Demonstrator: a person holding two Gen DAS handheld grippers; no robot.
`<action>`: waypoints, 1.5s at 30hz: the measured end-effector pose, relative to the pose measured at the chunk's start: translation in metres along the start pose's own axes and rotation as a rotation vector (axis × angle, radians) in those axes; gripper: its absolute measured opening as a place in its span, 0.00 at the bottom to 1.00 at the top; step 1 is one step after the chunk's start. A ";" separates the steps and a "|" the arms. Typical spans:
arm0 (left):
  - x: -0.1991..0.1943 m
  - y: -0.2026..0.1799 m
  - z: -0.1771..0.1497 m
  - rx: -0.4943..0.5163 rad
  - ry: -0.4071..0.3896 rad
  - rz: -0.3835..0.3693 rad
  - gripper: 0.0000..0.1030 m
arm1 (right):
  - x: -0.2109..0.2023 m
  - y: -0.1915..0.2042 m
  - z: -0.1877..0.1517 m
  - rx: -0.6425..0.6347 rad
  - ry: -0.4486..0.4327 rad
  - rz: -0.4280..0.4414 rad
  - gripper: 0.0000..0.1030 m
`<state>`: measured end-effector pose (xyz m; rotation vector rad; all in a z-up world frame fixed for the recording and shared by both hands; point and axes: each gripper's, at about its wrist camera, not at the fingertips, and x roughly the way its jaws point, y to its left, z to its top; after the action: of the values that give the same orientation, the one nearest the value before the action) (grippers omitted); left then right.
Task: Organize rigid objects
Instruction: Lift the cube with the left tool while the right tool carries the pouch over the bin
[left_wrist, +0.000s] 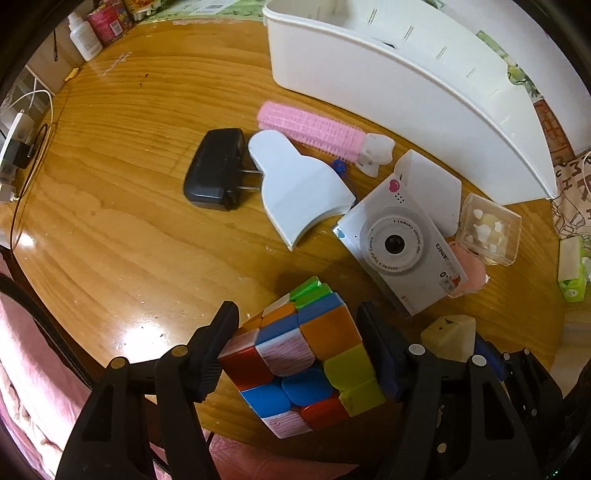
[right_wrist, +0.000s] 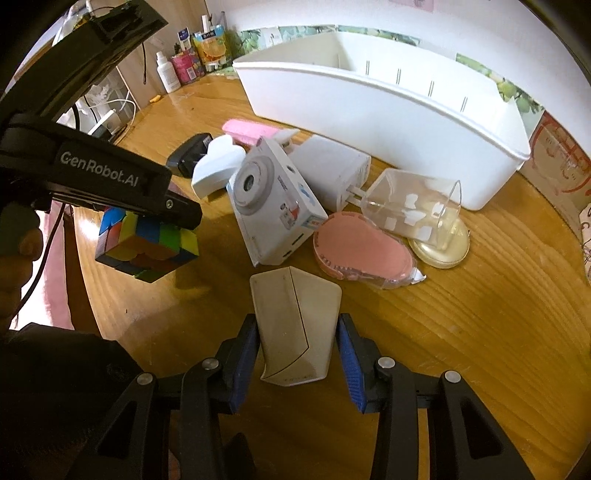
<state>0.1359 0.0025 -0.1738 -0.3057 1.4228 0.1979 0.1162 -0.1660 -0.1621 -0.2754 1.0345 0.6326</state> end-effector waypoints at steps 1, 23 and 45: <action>-0.002 0.001 -0.001 -0.001 -0.003 0.001 0.68 | -0.001 0.002 0.001 -0.002 -0.009 -0.002 0.41; -0.070 0.047 0.026 -0.057 -0.093 -0.063 0.68 | -0.046 0.030 0.060 -0.057 -0.281 0.009 0.41; -0.120 0.031 0.118 0.057 -0.293 -0.136 0.67 | -0.072 -0.008 0.132 0.084 -0.567 -0.129 0.41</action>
<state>0.2198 0.0752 -0.0442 -0.3119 1.1118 0.0862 0.1898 -0.1323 -0.0347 -0.0767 0.4914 0.5064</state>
